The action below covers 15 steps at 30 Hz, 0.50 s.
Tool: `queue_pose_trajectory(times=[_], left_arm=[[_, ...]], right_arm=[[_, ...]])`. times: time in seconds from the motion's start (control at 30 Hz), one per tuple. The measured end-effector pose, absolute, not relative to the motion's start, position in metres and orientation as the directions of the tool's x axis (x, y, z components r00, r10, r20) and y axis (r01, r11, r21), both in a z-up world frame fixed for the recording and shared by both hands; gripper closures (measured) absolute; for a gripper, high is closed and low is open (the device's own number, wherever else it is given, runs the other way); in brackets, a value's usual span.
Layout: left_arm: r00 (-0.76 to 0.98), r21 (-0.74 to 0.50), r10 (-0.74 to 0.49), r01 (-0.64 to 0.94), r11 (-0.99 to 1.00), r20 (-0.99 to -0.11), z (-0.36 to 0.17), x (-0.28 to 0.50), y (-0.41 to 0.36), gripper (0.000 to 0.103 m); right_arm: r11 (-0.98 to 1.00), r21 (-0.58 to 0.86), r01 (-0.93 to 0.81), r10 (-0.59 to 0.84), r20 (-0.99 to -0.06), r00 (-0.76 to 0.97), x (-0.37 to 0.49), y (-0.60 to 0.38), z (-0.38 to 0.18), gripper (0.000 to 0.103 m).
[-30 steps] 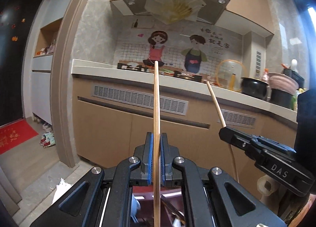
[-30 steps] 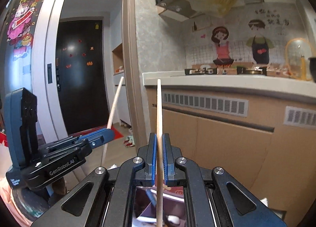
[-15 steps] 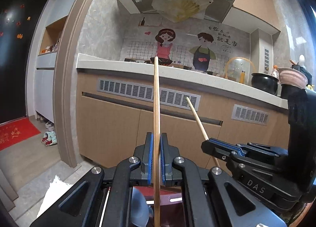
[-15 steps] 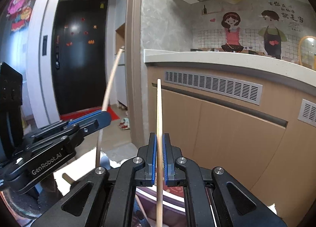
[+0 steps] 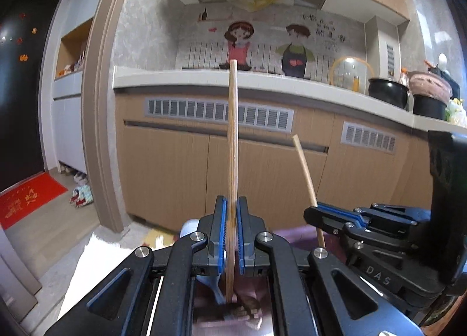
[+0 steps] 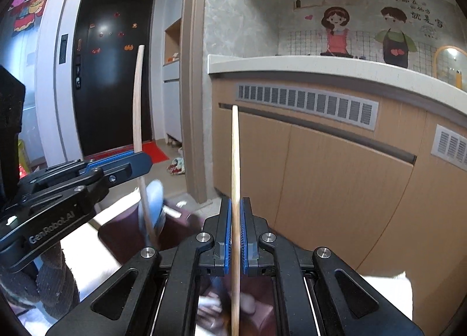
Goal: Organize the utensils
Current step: 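Carry the chopstick with the right tool while left tool carries the other toward the caddy, then lower the chopstick into the caddy with the right tool while left tool lowers the other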
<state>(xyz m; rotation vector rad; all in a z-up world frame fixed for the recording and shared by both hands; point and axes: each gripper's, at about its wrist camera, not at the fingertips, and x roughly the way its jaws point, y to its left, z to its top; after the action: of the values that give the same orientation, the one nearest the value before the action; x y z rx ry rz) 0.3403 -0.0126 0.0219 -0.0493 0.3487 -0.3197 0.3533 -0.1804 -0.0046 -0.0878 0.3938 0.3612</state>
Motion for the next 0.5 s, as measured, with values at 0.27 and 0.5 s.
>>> queue_pose_trajectory(times=[0.27,0.5], left_arm=[[0.835,-0.135,-0.327,0.298,0.945,-0.444,0.01,0.339,-0.01,0.097],[0.794,-0.178,-0.341,0.291,0.94,-0.503,0.012,0.347,-0.012,0.097]], right_arm=[[0.932,0.035,-0.36,0.327,-0.504,0.799,0.346,-0.18,-0.022,0.097],[0.939,0.113,-0.324,0.324,-0.6,0.731,0.355,-0.182,-0.033,0.098]])
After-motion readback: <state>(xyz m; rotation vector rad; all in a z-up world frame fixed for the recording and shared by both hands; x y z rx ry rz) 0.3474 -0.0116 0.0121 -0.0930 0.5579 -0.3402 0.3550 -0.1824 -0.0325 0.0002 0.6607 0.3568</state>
